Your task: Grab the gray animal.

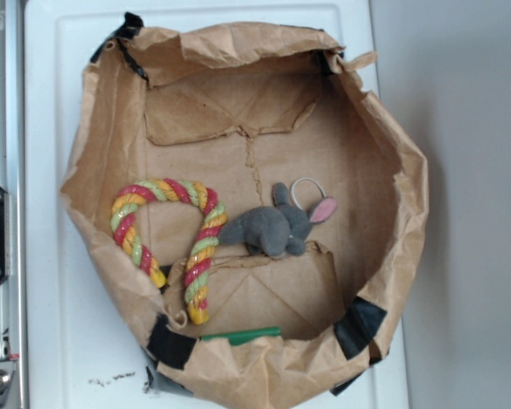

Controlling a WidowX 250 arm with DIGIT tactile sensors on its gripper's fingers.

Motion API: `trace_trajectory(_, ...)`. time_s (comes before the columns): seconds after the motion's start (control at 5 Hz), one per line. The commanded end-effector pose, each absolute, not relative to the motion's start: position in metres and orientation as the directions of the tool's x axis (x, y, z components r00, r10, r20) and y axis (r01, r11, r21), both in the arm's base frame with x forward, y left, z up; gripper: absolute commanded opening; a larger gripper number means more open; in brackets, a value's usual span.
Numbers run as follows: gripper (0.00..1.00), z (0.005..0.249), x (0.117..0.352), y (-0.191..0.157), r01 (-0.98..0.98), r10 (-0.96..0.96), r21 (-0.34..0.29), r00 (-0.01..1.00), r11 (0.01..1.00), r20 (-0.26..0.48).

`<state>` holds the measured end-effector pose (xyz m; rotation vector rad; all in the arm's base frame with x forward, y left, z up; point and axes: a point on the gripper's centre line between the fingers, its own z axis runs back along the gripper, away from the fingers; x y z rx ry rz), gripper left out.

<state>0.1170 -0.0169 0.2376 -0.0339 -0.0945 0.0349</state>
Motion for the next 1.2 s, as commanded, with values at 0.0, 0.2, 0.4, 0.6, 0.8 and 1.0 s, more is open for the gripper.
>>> trace_trajectory(0.0,1.0,0.238,0.117,-0.017,-0.033,0.036,-0.035,0.995,0.999,0.094)
trace_trajectory(0.2,1.0,0.232,0.102,-0.019,-0.005,0.015,-0.05,0.979,0.999,0.203)
trace_trajectory(0.4,1.0,0.227,0.073,-0.007,0.016,-0.007,-0.045,0.981,0.999,0.194)
trace_trajectory(0.6,1.0,0.223,0.077,0.001,0.027,-0.009,-0.092,0.982,0.995,0.189)
trace_trajectory(0.8,1.0,0.223,0.077,0.001,0.027,-0.009,-0.092,0.982,0.995,0.189)
trace_trajectory(1.0,1.0,0.223,0.077,0.001,0.027,-0.009,-0.092,0.982,0.995,0.189)
